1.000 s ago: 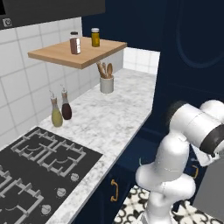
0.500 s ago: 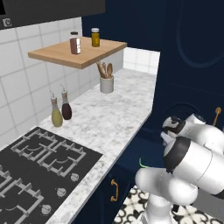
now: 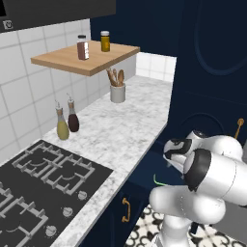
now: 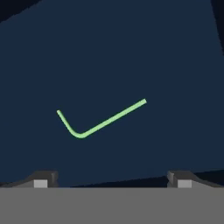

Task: Take a straw from the drawer in front and place it inside the glass cup on the dining counter.

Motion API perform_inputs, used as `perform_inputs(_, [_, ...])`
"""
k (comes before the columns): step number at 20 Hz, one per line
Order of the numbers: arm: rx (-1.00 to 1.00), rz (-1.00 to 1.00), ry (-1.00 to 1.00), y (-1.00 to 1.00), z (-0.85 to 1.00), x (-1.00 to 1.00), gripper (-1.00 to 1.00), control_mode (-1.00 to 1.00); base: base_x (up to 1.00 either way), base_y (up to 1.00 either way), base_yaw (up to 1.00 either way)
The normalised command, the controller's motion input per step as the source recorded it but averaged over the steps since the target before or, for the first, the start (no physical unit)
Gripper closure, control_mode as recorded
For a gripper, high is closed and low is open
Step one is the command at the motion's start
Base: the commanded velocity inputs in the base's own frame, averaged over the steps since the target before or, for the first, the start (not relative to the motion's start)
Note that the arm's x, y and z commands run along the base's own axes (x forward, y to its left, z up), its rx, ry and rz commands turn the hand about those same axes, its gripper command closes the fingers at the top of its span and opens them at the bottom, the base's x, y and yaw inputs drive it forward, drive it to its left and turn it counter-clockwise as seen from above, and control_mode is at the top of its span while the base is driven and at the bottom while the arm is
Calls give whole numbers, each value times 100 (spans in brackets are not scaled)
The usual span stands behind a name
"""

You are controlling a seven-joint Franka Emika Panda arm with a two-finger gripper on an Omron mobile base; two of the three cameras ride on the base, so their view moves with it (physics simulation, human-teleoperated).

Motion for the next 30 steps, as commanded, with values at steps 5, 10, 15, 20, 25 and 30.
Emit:
perform_inputs(5, [-7, 27, 12, 4, -25, 24, -100, -100, 0, 0, 0])
perform_inputs(10, [-1, 23, 0, -15, -47, -2, -100, -100, 0, 0, 0])
perform_inputs(15, [0, 27, -4, -51, -41, -23, -100, -100, 0, 0, 0])
perform_inputs(20, [-7, 23, 4, -25, -5, -22, -100, -100, 0, 0, 0])
perform_inputs(25, [-11, 17, 11, -26, 0, -30, -100, -100, 0, 0, 0])
perform_inputs(30, [-8, 13, 9, -42, -1, -60, -100, -100, 0, 0, 0])
